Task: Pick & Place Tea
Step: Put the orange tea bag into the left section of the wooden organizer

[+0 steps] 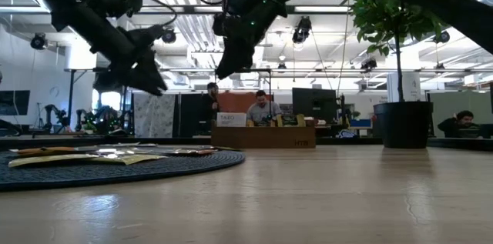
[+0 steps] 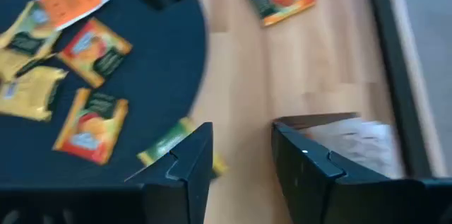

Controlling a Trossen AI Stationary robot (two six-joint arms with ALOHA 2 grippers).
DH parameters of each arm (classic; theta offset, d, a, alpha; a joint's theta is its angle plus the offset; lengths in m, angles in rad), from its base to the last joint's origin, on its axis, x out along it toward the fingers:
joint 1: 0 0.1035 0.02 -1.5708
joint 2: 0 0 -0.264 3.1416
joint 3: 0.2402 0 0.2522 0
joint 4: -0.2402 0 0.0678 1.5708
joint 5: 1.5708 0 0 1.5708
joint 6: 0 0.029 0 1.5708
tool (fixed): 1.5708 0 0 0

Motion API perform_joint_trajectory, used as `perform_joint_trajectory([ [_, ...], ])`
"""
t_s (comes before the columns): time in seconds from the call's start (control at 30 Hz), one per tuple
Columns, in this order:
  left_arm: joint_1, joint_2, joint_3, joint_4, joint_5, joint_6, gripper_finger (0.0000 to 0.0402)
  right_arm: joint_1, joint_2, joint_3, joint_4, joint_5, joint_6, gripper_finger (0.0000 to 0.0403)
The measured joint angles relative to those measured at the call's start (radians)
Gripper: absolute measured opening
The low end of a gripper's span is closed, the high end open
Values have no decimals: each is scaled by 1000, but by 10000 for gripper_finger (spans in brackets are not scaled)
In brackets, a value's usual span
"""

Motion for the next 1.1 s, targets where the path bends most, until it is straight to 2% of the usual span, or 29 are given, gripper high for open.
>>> perform_joint_trajectory([
  [0.3,0,-2,3,-17,13,-94,83,79,-3,26,-5,6,30,121],
  [1.1,0,-2,-1,-15,11,-95,83,80,-13,54,-78,9,38,98],
])
